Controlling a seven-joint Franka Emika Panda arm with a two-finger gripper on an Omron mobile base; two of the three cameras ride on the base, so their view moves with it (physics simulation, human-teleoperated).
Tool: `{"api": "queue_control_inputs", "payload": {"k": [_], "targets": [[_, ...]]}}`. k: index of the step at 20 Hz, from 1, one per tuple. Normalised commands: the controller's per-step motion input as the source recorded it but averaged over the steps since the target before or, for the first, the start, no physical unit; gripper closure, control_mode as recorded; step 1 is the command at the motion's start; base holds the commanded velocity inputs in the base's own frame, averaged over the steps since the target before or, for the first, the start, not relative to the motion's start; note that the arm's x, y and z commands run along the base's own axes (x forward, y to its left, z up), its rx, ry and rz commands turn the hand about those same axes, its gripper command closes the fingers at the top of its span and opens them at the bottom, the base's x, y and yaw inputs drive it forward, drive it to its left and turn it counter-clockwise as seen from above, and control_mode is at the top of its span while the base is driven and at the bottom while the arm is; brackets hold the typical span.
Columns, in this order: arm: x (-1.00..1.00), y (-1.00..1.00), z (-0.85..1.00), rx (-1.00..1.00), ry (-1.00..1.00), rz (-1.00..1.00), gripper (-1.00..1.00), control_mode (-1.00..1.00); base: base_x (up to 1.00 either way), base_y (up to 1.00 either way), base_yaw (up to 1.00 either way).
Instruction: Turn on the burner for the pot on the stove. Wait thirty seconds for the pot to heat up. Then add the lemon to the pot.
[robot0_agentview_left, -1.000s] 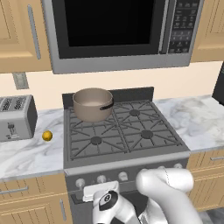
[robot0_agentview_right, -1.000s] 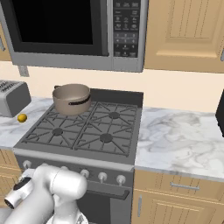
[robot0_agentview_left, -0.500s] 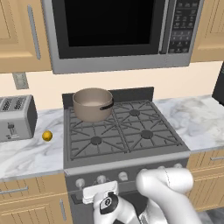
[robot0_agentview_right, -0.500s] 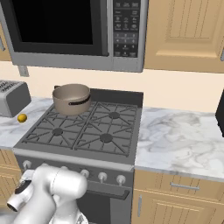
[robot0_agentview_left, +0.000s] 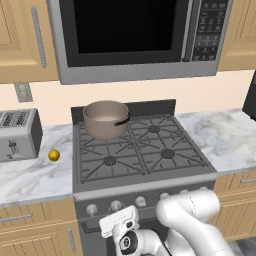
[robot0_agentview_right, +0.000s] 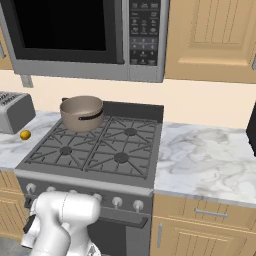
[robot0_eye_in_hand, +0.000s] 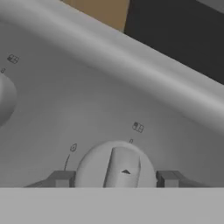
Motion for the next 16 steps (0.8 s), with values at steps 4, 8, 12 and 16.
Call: {"api": "queue_control_inputs", "payload": {"k": [4, 8, 12, 16], "targets": [[0.0, 0.11, 0.63, -0.51, -0.09, 0.14, 1.0, -1.0, 0.0, 0.0, 0.0], [0.0, 0.13, 0.6, -0.56, -0.01, 0.15, 1.0, -1.0, 0.0, 0.0, 0.0], [0.0, 0.06, 0.54, -0.55, 0.0, 0.16, 1.0, -1.0, 0.0, 0.0, 0.0], [0.0, 0.0, 0.52, -0.5, 0.0, 0.17, 1.0, -1.0, 0.0, 0.0, 0.0]]}}
